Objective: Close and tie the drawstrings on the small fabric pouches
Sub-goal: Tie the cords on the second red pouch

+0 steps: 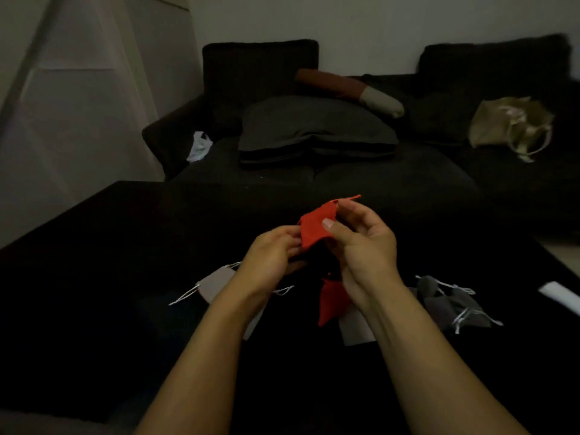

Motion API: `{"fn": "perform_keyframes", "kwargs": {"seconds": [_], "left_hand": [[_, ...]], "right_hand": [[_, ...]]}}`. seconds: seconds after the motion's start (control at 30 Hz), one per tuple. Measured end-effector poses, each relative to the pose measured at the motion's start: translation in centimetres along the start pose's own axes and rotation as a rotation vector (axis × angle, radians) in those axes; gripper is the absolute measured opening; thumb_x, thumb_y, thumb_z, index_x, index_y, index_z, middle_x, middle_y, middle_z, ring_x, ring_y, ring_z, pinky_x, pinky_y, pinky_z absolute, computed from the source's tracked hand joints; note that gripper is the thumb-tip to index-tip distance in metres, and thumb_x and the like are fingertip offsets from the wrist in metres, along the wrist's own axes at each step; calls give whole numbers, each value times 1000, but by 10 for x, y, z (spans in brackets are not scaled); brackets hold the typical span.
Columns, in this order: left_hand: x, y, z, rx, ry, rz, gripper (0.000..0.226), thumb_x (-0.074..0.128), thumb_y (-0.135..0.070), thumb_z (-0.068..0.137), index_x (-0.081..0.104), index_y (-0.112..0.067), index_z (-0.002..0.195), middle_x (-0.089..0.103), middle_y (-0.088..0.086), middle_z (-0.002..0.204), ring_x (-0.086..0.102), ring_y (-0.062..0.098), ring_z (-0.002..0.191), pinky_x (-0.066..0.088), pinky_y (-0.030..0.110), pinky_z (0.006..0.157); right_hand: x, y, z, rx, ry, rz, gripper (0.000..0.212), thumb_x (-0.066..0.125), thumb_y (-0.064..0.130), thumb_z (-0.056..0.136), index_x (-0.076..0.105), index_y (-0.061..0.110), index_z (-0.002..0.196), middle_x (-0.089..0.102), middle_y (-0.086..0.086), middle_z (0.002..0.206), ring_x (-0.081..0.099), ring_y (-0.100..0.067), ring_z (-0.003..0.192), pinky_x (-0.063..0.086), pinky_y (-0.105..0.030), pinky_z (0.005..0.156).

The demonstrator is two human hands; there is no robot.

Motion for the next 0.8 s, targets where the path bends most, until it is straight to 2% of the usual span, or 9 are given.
{"fn": "perform_keyframes", "kwargs": {"seconds": [0.07,0.1,0.17,0.23,0.33,0.47,0.57,0.67,0.8], "left_hand": [[31,-9,0,-10,33,-364,31,39,-20,100,69,-12,104,75,2,92,69,13,83,54,33,83],[39,-13,3,16,4,-409,28,45,-26,100,70,-13,102,76,2,88,70,11,77,55,31,77],[36,-17,10,119,-116,-363,21,60,-25,95,71,-8,103,76,5,85,69,11,70,55,27,68],[39,-22,13,227,-184,-288,16,67,-14,90,69,-6,104,76,9,89,70,14,73,56,26,67],[57,-30,14,306,-143,-248,19,69,-6,88,66,-6,107,76,13,94,70,16,77,57,25,66],[83,-38,14,316,-34,-234,27,66,-1,89,65,-13,112,76,7,92,70,12,76,56,22,63],[101,-38,13,291,21,-262,24,67,-17,89,68,-18,114,76,5,93,71,11,76,55,23,59],[103,-43,12,321,-30,-205,39,49,-49,92,74,-21,102,76,5,90,72,15,75,57,27,61],[95,-40,15,296,-89,-268,50,33,-48,102,74,-19,99,77,9,87,73,15,73,55,25,57]], "right_hand": [[-5,14,-4,-43,-8,-2,40,68,-17,76,64,4,110,73,-9,100,72,-16,84,59,-33,77],[-10,22,-4,-66,-11,-23,41,68,-17,75,62,4,110,72,-10,101,72,-14,82,58,-33,78],[-17,34,-4,-78,10,-65,40,68,-19,75,60,6,107,71,-10,102,72,-13,78,58,-32,76],[-20,40,-3,-25,83,-93,38,67,-16,78,61,7,107,72,-10,104,72,-16,82,58,-32,76],[-21,43,-5,79,222,-95,22,65,11,89,66,11,111,75,-7,104,71,-17,89,57,-33,78],[-47,67,4,-3,100,-92,29,44,32,103,67,19,114,73,-1,85,67,-11,74,57,-29,66],[-56,76,4,-13,72,-116,31,45,33,102,71,16,107,72,-11,91,66,-19,80,56,-34,71],[-59,80,5,-8,67,-128,29,50,33,100,73,15,101,69,-11,90,63,-20,80,54,-32,69],[-63,78,8,45,59,29,22,54,29,98,72,15,101,58,-5,78,57,-11,65,51,-24,60]]}}
Point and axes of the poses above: each hand's wrist, its own z-axis towards the middle knuckle, its own x-axis out of the palm, y = z × x, the point moved 10 cm from there along z, towards the middle knuckle
